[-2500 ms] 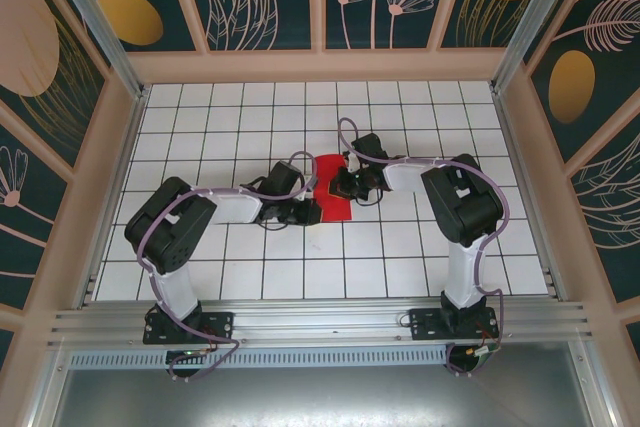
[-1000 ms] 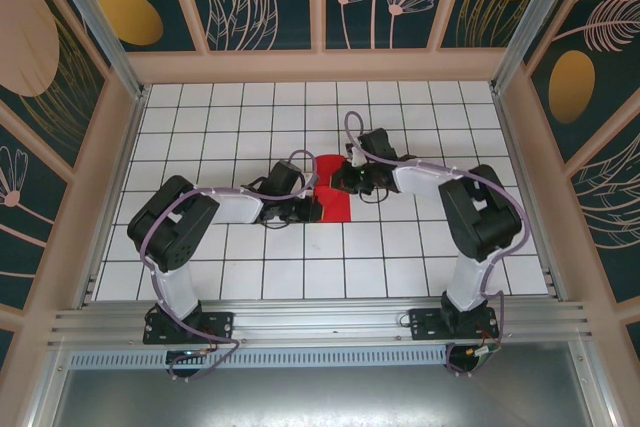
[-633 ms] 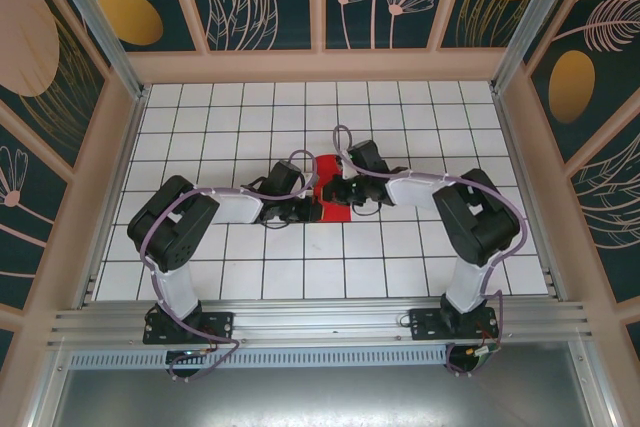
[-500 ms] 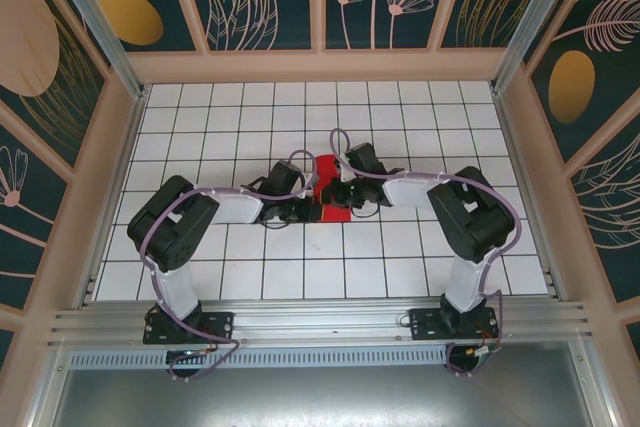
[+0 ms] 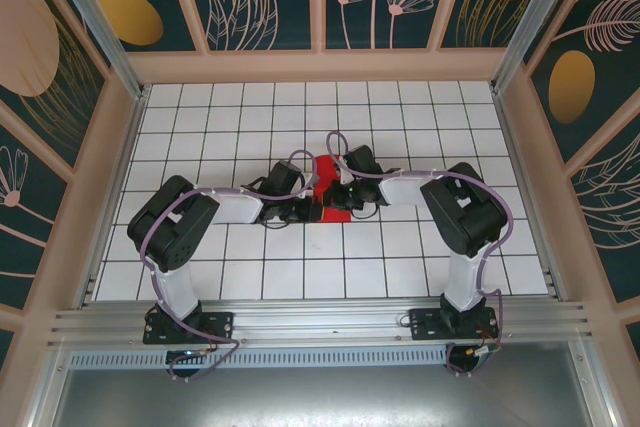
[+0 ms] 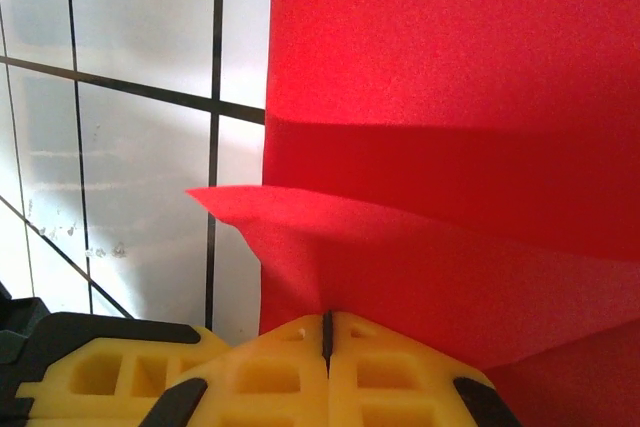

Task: Fold a paper plane with a square sheet of paper (fold left side to right side)
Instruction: Fold the triangle a second time at the center of the table.

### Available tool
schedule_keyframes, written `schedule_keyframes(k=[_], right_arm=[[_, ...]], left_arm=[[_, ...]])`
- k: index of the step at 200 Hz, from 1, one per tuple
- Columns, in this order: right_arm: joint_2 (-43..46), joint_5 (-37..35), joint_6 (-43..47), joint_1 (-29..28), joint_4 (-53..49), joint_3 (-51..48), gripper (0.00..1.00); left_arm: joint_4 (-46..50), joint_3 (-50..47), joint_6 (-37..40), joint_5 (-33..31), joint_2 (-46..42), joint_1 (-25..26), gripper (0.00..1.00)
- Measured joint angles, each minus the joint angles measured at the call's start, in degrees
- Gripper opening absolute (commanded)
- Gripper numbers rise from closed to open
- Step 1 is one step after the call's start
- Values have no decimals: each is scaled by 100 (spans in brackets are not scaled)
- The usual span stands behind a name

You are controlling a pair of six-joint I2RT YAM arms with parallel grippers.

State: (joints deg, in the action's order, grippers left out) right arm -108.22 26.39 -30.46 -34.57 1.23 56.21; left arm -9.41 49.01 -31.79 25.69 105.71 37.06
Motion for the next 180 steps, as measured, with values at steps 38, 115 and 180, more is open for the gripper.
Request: schedule_keyframes(k=[38,115,180], right_arm=[[0,-26,129,20,-17,0,0],[2,15,304,302,-63,0,0],[2,-114,450,686,-240,116,0]], left_arm=[[-2,-7,2,-2,0,0,0],[-96,-48,2,-2,0,0,0],[-133,-66,2,-2,0,0,0]])
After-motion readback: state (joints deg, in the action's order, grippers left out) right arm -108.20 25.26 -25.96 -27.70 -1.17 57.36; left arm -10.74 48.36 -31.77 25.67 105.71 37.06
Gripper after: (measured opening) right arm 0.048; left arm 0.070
